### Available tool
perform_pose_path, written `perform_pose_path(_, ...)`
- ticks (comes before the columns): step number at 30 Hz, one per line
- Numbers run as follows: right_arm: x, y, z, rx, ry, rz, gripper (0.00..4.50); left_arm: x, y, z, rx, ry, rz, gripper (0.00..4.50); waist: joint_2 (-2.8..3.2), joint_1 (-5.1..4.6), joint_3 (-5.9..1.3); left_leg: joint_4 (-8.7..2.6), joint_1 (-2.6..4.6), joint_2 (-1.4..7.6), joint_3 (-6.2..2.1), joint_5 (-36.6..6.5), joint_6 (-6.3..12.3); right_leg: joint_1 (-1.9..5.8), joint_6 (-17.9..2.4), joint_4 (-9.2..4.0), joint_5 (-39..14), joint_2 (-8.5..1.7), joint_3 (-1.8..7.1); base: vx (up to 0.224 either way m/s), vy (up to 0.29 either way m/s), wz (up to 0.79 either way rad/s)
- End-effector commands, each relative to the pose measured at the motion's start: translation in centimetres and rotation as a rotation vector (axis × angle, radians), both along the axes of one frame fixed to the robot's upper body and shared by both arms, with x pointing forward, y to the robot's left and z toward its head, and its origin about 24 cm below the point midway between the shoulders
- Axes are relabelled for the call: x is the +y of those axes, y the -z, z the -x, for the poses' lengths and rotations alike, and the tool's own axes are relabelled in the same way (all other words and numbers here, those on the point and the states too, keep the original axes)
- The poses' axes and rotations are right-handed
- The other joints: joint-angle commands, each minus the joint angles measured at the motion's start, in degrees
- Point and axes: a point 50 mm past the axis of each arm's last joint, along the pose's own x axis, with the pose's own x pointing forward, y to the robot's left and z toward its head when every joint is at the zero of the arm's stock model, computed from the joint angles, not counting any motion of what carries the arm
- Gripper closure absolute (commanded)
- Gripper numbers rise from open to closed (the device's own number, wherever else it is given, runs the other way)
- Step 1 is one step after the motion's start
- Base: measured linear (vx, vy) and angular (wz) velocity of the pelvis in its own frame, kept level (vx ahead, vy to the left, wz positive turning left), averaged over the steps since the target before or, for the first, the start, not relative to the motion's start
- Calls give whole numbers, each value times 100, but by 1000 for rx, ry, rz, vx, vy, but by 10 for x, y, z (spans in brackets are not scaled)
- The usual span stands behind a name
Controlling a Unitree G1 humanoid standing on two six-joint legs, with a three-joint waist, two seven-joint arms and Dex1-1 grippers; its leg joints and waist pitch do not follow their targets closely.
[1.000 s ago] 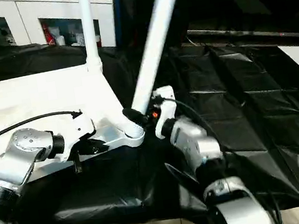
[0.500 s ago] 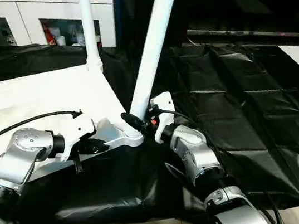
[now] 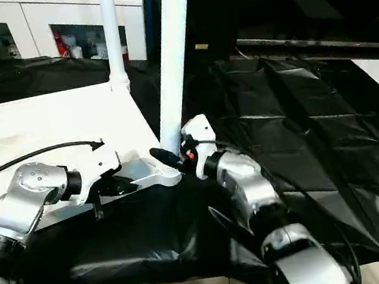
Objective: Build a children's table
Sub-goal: Insert table leg to table base
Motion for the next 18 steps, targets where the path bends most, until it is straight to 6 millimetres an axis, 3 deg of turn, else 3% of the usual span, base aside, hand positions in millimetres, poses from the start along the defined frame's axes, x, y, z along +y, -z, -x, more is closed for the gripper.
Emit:
perform_pose_path(1, 0, 30, 15, 160, -99, 67, 259, -11, -10, 4, -33, 101, 36, 450, 156, -18, -361, -518, 148, 156, -65, -2287, -362, 164, -996, -477, -2170, -380, 212, 0, 0, 0)
perform_pose_path(5, -1, 29, 16, 153, -165, 93, 259, -12, -11, 8, -5, 151, 54, 450, 161, -21, -362, -520, 144, 161, -56, -2223, -331, 169, -1052, -459, -1999, -369, 212, 0, 0, 0)
perform_pose_path(6, -3, 29, 17, 146, -192, 109, 259, -12, -11, 10, 1, 168, 58, 450, 129, -24, -360, -516, 148, 160, -51, -2212, -318, 167, -1057, -459, -2030, -370, 210, 0, 0, 0)
perform_pose_path(10, -5, 29, 18, 143, -224, 125, 259, -13, -12, 11, 11, 192, 68, 450, 140, -26, -358, -521, 156, 162, -55, -2315, -345, 157, -1049, -469, -2115, -371, 211, 0, 0, 0)
perform_pose_path(11, -6, 30, 19, 145, -235, 131, 259, -14, -12, 12, 16, 200, 72, 450, 98, -34, -325, -530, 154, 162, -53, -2388, -341, 136, -1023, -491, -2240, -369, 211, 0, 0, 0)
perform_pose_path(14, -8, 32, 21, 147, -259, 147, 259, -14, -13, 15, 28, 219, 81, 450, 114, -29, -286, -538, 167, 166, -76, -2589, -336, 111, -894, -534, -2678, -393, 220, 0, 0, 0)
perform_pose_path(18, -10, 35, 22, 149, -270, 158, 259, -13, -11, 17, 44, 229, 82, 450, 130, -49, -256, -558, 164, 168, -91, -2719, -339, 88, -860, -546, -2750, -378, 219, 0, 0, 0)
